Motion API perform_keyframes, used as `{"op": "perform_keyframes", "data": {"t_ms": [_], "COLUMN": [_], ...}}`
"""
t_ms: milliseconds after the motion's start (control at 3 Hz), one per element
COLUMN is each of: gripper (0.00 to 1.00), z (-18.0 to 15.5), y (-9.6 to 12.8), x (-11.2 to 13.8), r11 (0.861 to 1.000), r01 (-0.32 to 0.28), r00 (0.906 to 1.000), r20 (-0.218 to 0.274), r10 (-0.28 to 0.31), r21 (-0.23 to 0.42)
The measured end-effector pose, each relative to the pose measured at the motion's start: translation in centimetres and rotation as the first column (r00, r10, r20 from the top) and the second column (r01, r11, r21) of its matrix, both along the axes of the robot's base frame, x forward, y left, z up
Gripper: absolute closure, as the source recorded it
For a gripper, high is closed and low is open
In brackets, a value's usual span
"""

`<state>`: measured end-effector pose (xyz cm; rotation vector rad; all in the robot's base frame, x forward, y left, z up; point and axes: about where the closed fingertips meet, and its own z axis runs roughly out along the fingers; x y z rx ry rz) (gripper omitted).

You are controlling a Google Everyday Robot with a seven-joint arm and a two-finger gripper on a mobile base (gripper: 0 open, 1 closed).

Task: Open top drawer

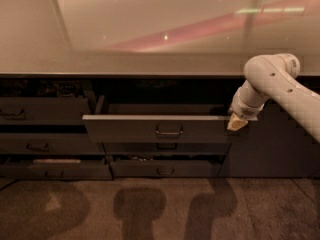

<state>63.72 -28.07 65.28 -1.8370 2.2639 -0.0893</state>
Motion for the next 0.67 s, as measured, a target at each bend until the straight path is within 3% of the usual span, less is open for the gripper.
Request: {"op": "perform_keyframes", "data": {"t_ms": [667], "gripper": [1.0], "z": [-0.22], "y": [0.05], "x": [-0.94], "r11": [1.0], "r01": [-0.008], "r00": [1.0], "r20": [-0.002], "r10": [0.008], "r21": [0.001]}}
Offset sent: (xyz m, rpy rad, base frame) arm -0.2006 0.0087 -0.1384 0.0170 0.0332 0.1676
